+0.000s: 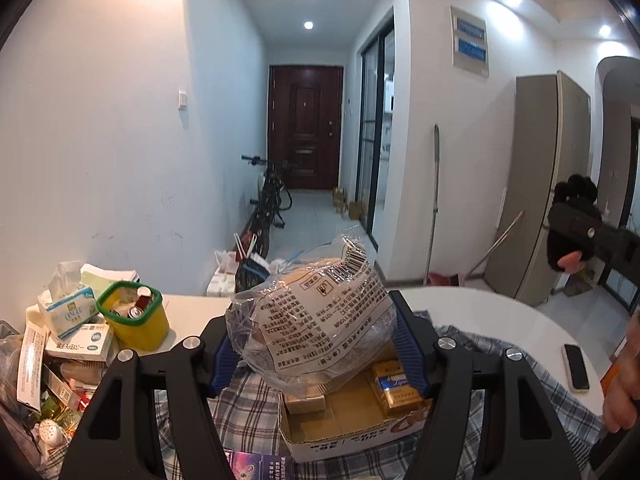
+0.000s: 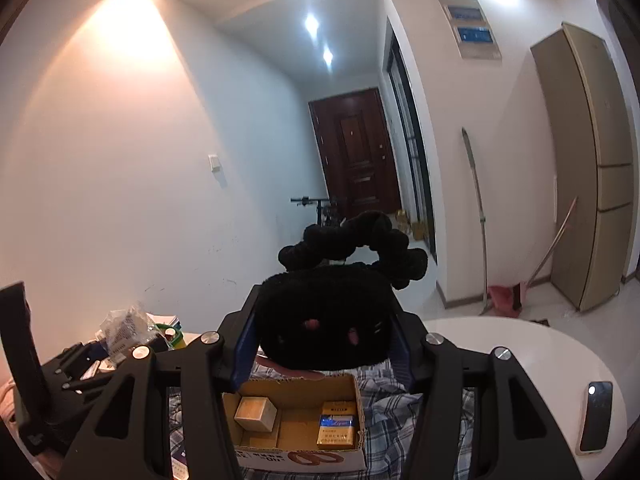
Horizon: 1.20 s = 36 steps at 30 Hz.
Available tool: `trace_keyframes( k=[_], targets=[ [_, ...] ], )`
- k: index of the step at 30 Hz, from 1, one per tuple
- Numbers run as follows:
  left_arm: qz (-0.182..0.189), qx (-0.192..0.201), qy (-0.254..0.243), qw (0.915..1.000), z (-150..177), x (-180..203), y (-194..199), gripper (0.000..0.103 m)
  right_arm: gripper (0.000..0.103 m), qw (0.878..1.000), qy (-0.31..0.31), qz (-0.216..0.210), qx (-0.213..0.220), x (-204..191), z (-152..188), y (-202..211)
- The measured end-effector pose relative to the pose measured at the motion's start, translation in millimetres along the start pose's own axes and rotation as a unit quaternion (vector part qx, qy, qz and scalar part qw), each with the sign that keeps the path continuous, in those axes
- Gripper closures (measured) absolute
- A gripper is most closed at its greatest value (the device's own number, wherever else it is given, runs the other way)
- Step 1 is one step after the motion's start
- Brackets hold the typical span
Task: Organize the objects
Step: 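Carry both held items over the open cardboard box, then lower the plastic bag into the box and open the left gripper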
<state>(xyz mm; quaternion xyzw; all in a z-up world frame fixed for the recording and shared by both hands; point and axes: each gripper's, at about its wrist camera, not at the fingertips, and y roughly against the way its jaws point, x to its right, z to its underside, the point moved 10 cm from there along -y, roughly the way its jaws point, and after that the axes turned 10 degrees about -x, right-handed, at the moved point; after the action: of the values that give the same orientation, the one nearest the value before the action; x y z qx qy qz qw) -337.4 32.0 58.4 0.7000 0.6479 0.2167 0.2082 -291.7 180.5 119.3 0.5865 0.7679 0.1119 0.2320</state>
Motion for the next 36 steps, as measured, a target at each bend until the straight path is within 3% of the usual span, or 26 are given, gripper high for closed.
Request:
trace_keyframes(
  k=[5,9,13,17,25,34,36],
  targets=[
    [-0.010,-0.058,0.001,0.9983,16,-4,-46,0.035,0.049,0.999,-0.016,0.008,-0.026,13,10,-21],
    [0.008,-0.114,0.013,0.9934,36,-8,-79,0.035,0.049,0.999,-0.009,-0.002,-0.048,10,14,-36],
    [0.052,-0.193,0.018,0.9796,63,10,-118,0.035,0.049,0.997,-0.005,-0.002,-0.078,9,26,-56],
    [0.111,-0.238,0.044,0.9640,82,26,-131,0.035,0.049,0.995,-0.005,0.003,-0.100,7,40,-68],
    [0.080,-0.262,0.046,0.9606,96,17,-151,0.035,0.049,0.994,-0.001,0.008,-0.107,10,36,-72],
    [0.070,-0.267,0.009,0.9612,101,24,-150,0.035,0.049,0.994,-0.002,0.011,-0.112,4,36,-78],
    [0.056,-0.268,0.024,0.9614,102,19,-151,0.035,0.049,0.994,-0.001,0.013,-0.112,4,37,-79]
  ],
)
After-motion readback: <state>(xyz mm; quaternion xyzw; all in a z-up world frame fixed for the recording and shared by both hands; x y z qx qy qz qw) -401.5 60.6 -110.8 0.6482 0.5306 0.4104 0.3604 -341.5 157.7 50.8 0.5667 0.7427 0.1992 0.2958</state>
